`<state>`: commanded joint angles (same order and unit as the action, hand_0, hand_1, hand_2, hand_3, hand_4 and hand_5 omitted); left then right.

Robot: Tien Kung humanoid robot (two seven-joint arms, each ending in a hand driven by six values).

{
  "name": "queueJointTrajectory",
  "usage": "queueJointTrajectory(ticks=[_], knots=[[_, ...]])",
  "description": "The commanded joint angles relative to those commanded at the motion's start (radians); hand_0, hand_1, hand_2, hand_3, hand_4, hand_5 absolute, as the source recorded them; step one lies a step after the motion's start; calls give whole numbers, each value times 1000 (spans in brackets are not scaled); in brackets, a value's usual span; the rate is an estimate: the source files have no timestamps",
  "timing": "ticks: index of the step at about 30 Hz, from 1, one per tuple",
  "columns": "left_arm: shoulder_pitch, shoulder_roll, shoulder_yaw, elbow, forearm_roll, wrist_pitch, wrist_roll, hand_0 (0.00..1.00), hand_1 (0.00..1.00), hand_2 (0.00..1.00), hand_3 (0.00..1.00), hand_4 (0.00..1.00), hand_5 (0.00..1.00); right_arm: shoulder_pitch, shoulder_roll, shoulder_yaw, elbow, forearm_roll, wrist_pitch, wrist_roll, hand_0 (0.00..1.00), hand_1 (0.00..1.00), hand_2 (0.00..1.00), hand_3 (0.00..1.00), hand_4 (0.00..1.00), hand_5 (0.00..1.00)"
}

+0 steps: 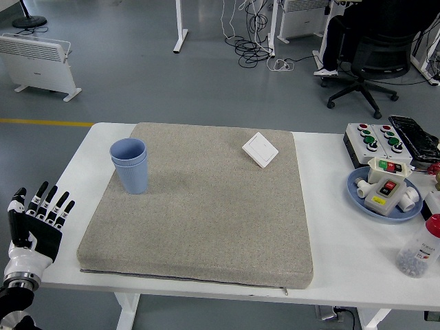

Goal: Push cup pick cup insert cup

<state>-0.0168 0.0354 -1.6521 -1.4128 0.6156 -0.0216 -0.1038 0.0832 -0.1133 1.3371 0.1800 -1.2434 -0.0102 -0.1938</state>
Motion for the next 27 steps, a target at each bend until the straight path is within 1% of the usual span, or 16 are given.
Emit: queueJointTrajectory(ticks=[15, 20, 27], knots=[[-9, -4, -10, 5, 9, 1, 10, 879, 890, 966, 911, 590, 998, 3, -1, 5, 0, -9, -2, -1, 693, 589, 597, 545, 101, 425], [-13, -2, -22, 3, 43, 10, 58, 878, 888, 956, 895, 589, 998, 4, -1, 5, 0, -8, -2, -1, 693, 589, 597, 545, 101, 425], [-14, -2, -27, 4, 49, 10, 77, 877, 886, 955, 897, 590, 998, 3, -1, 6, 0, -12, -3, -3, 693, 589, 597, 546, 101, 424]])
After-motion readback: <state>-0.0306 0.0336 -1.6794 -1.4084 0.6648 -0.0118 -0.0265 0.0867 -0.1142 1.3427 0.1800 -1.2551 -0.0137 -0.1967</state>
